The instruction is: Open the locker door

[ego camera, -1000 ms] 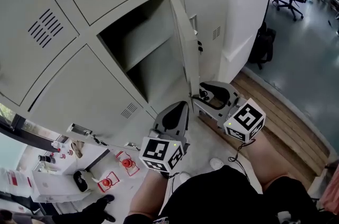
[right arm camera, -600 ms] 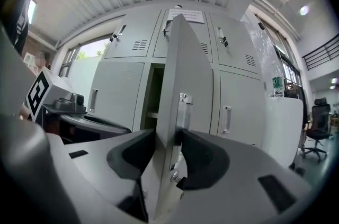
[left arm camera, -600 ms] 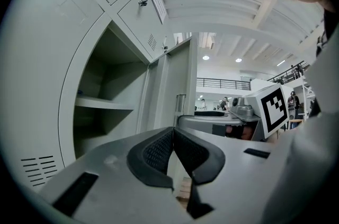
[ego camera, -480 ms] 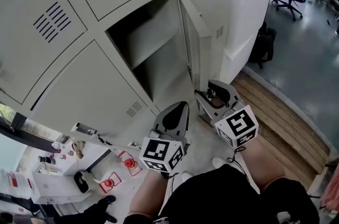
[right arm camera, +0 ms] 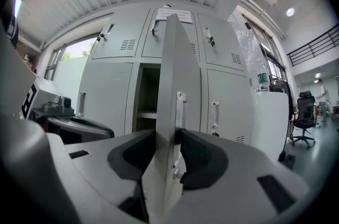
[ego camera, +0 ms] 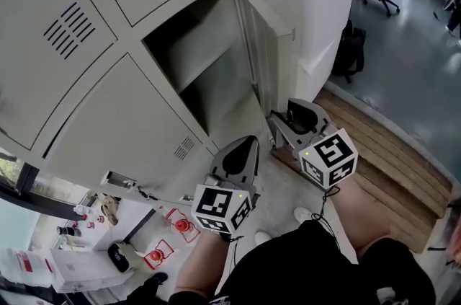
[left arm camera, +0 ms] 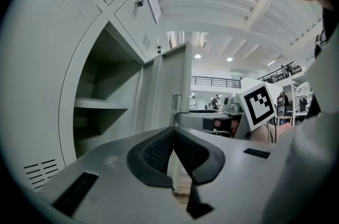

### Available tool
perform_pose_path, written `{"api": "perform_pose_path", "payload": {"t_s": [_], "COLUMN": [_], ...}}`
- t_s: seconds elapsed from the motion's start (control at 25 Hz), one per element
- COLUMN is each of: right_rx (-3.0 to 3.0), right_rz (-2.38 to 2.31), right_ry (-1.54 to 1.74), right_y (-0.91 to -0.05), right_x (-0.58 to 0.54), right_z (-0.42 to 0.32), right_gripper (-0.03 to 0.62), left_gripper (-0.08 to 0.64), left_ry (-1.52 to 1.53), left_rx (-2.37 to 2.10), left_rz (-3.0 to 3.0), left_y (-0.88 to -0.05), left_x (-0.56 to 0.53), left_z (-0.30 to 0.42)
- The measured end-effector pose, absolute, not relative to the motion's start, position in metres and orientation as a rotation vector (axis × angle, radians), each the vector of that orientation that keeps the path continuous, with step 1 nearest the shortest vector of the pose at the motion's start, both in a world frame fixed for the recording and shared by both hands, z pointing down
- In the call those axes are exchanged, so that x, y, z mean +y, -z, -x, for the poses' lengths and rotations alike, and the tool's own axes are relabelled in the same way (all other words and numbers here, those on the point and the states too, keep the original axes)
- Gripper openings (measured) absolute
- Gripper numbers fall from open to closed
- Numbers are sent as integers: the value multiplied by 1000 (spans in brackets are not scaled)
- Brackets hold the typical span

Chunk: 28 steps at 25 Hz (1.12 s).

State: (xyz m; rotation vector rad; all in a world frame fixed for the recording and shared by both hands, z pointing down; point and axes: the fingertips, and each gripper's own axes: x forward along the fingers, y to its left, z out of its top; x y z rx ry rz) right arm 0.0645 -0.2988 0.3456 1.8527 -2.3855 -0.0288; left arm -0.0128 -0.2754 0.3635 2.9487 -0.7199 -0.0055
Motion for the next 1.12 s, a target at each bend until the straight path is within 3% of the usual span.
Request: {"api": "perform_pose_path", "payload": {"t_s": [0.52, 1.12], "right_rx": [-2262, -2324], "right_rz": [-1998, -1907], "right_ry": [2, -38], "right_y": [-347, -345], "right_x": [-289, -289], "right_z": [-105, -174], "right_gripper": [169, 146], "left_gripper": [17, 17], "left_ry": [-15, 25], "left_rx": [-599, -802], "left_rz": [-2979, -2914], "left_y": [-366, -359], "left_x": [-256, -255], "left_z": [6, -45]}}
